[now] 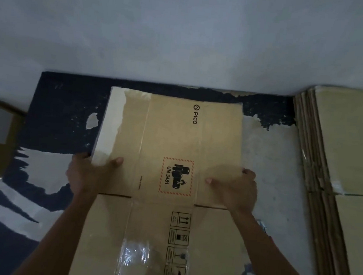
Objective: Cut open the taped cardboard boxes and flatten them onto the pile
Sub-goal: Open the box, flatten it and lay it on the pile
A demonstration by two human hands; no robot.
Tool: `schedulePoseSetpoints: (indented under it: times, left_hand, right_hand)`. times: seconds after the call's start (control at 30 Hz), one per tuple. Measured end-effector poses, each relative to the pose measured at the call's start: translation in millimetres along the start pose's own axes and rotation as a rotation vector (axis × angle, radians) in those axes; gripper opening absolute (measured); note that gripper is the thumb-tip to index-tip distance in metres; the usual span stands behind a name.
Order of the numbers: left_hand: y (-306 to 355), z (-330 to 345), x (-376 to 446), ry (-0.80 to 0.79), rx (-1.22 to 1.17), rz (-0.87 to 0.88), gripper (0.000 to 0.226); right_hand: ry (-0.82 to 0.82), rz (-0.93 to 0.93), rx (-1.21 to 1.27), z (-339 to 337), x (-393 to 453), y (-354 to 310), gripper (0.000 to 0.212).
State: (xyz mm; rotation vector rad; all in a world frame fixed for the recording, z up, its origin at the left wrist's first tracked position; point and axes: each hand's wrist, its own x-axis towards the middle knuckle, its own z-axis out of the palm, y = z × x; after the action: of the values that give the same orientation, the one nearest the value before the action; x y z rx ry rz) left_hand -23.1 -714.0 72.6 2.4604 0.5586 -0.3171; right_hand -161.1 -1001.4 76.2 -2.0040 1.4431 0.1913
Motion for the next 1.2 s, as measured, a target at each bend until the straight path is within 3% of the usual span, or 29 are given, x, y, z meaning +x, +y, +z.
schedulePoseSetpoints:
  times: [0.13,0.23,0.3,0.43,0.7,0.93,1.2]
  left_hand:
    - [-15.3,-30.4,5.4,-0.227,-0.099,0.054,0.046]
    - [-27.3,-45.1,-1.9,-0.344,-0.181,0.079,0.028]
    - [-39.3,-52.8,-10.5,-0.398,-0.195,0.125,0.022]
    - [-54.0,-64.7,-33.5,-0.379,-0.194,0.197,0.019]
    - [-15.1,-105.8,-92.3,-0.17,-0.385,0.349,0.019]
    - [36.2,-102.6,-167.5,-0.236,-0.512,0.429,0.023]
    - [82.0,-40.7,-292.0,-0.26,-0.543,0.494,0.029]
  right_hand:
    - [-0.193,-0.025,0.186,-12.0,0.7,13.2,0.055]
    - [-0.327,-0.146,0.226,-25.7,-18.5,19.3,0.042]
    - [-0.325,-0.198,0.203,-30.0,-33.6,22.2,0.04]
    - [-0.156,-0.273,0.193,-33.3,-76.5,19.6,0.03]
    - [0.054,-0.406,0.285,-94.9,-133.4,24.3,0.029]
    - [0.181,-0.426,0.383,-180.2,-137.0,71.9,0.038]
    - [0.213,-0.409,0.344,-289.2,-114.3,186.7,0.04]
